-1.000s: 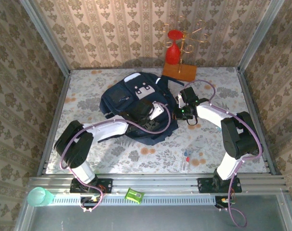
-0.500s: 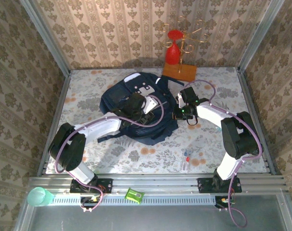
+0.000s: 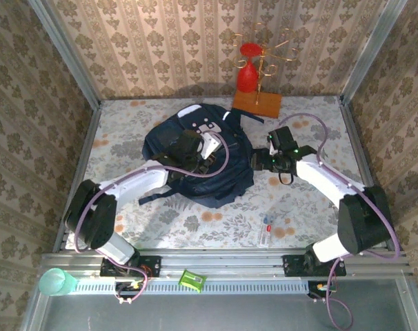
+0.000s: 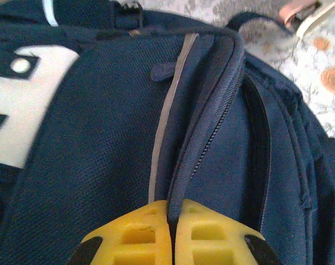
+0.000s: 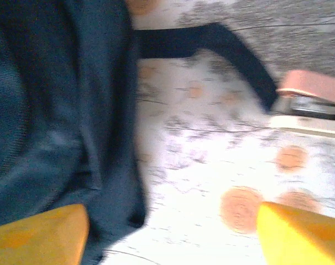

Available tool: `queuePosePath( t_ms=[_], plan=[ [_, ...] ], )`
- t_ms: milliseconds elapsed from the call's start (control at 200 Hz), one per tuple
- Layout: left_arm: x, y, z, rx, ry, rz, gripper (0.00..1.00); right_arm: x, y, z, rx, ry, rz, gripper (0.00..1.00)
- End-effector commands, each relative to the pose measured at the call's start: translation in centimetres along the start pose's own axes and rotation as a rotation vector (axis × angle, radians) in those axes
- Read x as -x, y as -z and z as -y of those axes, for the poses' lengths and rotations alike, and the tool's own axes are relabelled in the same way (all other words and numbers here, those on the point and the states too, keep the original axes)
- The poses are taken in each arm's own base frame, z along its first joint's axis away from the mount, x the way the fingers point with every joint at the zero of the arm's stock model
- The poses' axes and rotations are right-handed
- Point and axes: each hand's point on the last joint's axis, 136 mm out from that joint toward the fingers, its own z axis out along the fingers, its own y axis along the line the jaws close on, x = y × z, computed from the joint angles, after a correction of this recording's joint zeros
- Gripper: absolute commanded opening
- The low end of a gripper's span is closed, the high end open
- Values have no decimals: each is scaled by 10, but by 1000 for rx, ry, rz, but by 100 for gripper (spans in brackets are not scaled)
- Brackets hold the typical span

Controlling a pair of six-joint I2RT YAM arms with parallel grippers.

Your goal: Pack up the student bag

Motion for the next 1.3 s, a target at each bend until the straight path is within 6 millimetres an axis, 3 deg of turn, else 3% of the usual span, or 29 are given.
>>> queuePosePath(
  t_ms=[0,85,290,405,590,805,940,1145,1295],
  plan=[
    [21,17,-10,29,55,106,0,-5,1,64,-255,-42,-22,88],
    [24,20,-14,47,59,116,0,10,-10,77,-238,-76,-38,91],
    [20,24,-18,65,68,128,0,62,-43,73,-123,-92,-21,95],
    [18,24,-19,69,73,129,0,70,-71,77,-57,-141,-91,95],
    [16,23,-22,72,70,126,0,50,-97,58,105,-193,-207,91],
    [12,18,-20,52,66,110,0,27,-80,50,154,-215,-221,81],
    [10,18,-20,50,62,105,0,8,-69,48,147,-221,-206,80],
    [8,18,-20,51,65,101,0,-16,-69,43,62,-154,-229,79],
    [8,21,-21,55,66,103,0,-22,-77,57,-72,-117,-256,68]
  ],
)
